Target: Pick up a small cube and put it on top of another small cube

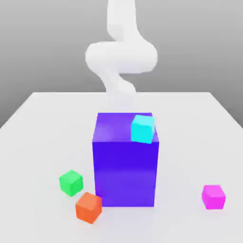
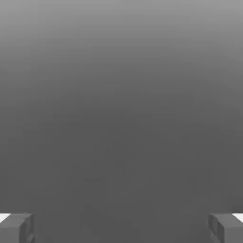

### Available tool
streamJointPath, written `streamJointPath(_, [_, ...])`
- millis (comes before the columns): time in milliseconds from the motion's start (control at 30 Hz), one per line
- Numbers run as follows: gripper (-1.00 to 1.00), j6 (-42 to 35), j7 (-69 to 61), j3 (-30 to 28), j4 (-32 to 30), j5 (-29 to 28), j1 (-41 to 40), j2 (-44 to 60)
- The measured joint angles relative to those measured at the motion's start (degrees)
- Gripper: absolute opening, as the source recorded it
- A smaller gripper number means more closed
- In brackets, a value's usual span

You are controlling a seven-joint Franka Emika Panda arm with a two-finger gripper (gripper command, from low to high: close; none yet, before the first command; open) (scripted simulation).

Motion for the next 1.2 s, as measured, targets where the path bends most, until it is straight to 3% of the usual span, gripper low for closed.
streamJointPath(767, [0.00,22.42,-43.83,8.52,-12.87,-3.70,21.25,48.18])
streamJointPath(967, [0.00,30.92,-43.94,6.70,-12.08,-8.63,24.10,60.73])
streamJointPath(1000, [-1.00,32.42,-43.36,5.98,-11.69,-9.43,24.67,62.64])
streamJointPath(1200, [-1.00,33.08,-43.04,5.51,-11.50,-9.82,25.07,63.59])
